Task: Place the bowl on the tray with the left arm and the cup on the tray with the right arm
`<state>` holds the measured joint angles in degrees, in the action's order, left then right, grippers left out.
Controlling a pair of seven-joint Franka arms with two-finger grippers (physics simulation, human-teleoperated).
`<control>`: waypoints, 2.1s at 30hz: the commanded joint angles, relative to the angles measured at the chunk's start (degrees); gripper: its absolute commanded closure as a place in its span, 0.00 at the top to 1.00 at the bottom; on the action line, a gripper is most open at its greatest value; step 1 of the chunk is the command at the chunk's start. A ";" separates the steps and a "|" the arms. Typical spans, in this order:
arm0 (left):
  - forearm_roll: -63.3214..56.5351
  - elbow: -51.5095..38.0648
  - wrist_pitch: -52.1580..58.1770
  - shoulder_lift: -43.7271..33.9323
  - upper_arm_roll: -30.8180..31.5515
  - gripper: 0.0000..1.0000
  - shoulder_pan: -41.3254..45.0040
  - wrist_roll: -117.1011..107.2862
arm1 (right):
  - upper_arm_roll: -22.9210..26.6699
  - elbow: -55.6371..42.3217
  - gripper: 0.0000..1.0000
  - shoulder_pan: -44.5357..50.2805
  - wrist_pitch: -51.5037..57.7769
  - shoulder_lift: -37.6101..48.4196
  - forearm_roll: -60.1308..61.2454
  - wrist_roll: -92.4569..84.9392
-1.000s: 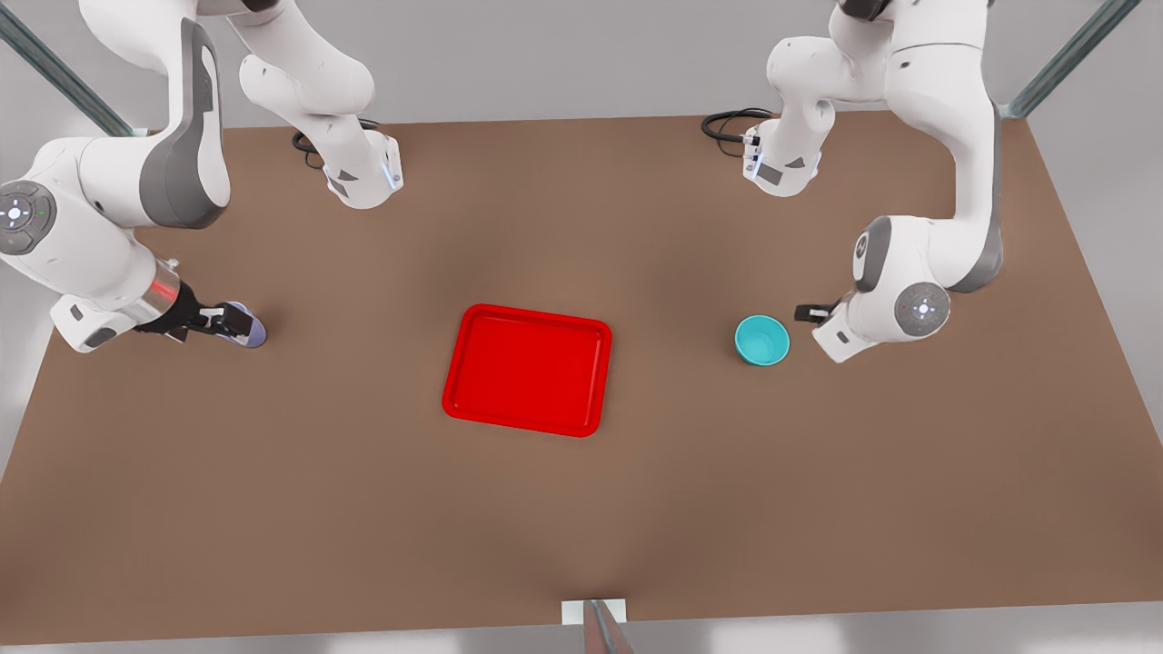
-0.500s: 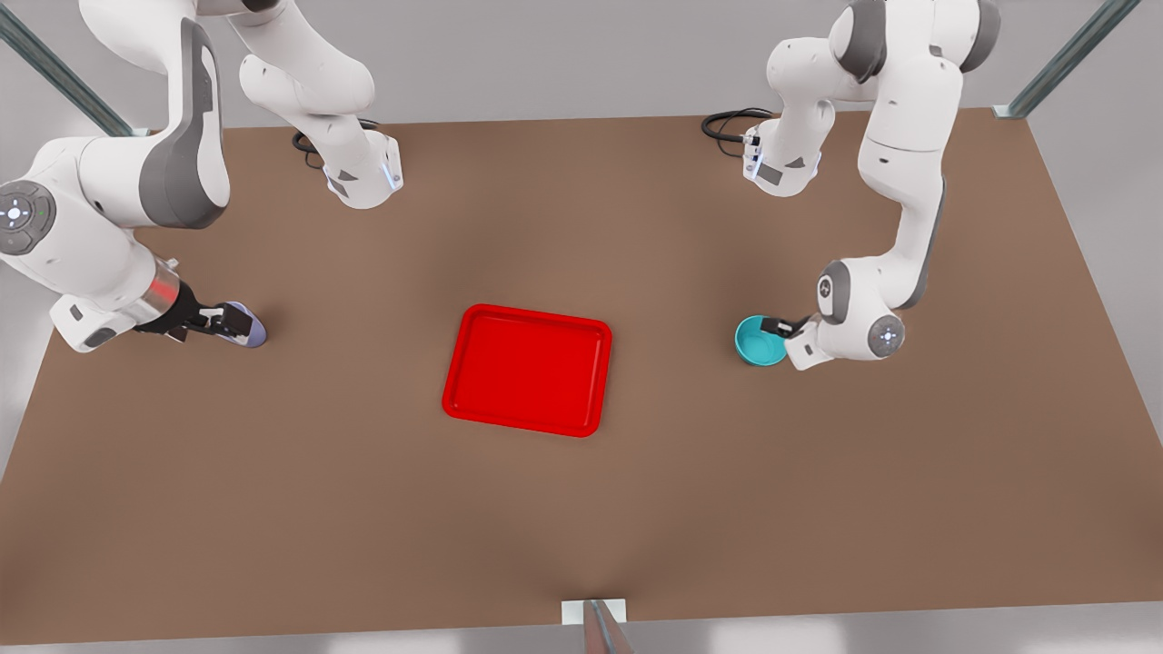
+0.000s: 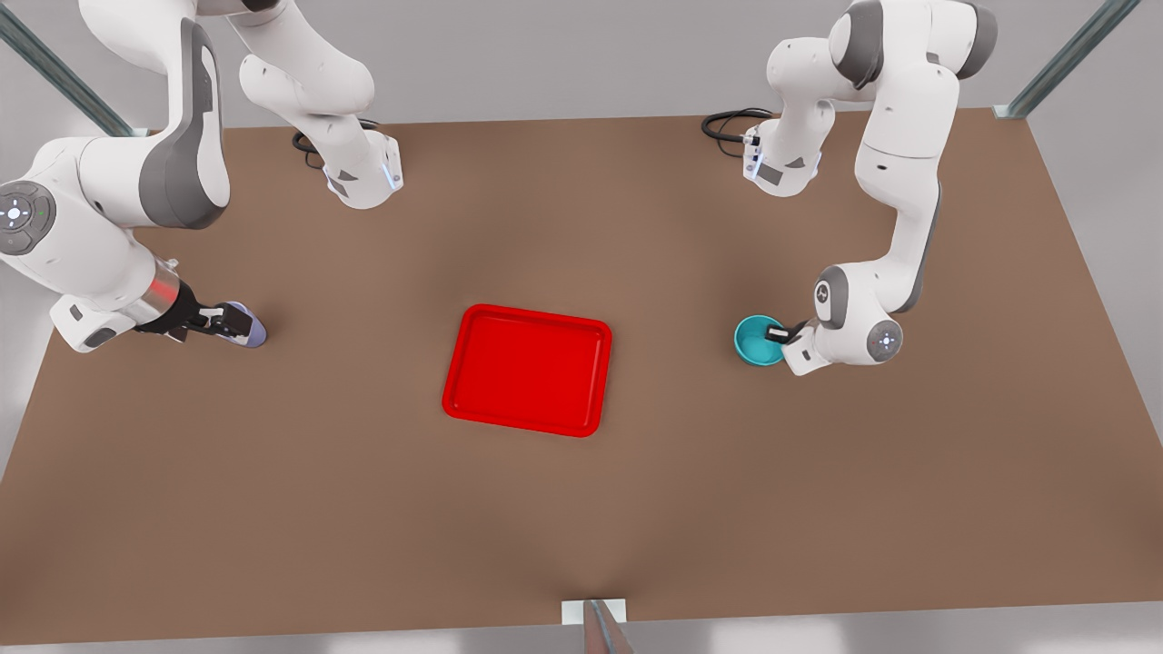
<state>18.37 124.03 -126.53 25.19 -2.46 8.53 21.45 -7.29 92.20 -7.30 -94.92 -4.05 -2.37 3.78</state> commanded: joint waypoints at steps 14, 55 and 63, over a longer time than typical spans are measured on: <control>0.79 -33.76 21.94 9.62 0.00 0.21 17.66 -39.28 | -0.01 0.00 1.00 0.00 -0.09 0.00 0.00 0.00; -19.87 -45.19 41.45 -6.99 1.41 1.00 2.11 -17.93 | 2.89 30.85 1.00 -8.52 -20.65 5.10 -2.11 -2.81; -19.87 -44.93 41.54 -6.55 1.41 1.00 2.11 -18.02 | 2.54 37.00 1.00 -8.26 -23.29 8.09 -2.11 -2.64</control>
<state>-1.63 79.12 -84.99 18.72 -1.05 10.63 3.40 -4.48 129.32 -17.49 -118.21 4.35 -4.48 1.15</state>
